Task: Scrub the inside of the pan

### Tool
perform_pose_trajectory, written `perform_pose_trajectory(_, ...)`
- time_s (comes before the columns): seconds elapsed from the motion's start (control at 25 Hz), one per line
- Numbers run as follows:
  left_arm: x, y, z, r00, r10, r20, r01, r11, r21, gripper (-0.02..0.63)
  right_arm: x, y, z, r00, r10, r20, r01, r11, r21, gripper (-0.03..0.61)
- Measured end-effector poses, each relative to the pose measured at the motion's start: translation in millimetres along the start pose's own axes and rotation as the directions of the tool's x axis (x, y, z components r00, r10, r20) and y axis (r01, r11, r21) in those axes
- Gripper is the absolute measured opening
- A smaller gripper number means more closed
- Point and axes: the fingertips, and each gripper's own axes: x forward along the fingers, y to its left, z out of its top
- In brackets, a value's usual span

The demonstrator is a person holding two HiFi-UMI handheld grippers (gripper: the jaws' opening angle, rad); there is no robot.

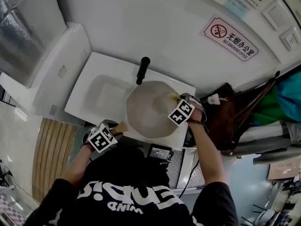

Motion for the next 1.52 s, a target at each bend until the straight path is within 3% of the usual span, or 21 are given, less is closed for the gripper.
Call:
perform_pose_trajectory(0.56,0.3,-1.7,-1.0,1.0,0.021,0.009,-0.021,1.0,-0.018,0.176,-37.4,54.6,-39.3,0.988,0.154,-0.002,-0.153,0.985,0.085,0.074)
perform_pose_trajectory(0.8,0.0,-3.0,0.9,1.0,0.027,0.012,-0.026,1.0,-0.016,0.176,-49.1,85.0,-36.3,0.98,0.201,0.005,-0.201,0.978,0.054,0.074)
perform_pose_trajectory(1.16,-0.2,-4.6,0.8,0.999,0.033,0.007,-0.033,0.999,-0.019,0.176,-70.6,141.3,-25.0,0.923,0.383,0.018,-0.384,0.923,0.036,0.074)
perform_pose_trajectory(1.52,2.0,-4.4,3.0,0.999,0.035,0.027,-0.035,0.999,-0.014,0.175,-82.6,175.6,-4.9,0.887,0.46,0.042,-0.46,0.888,0.0,0.074)
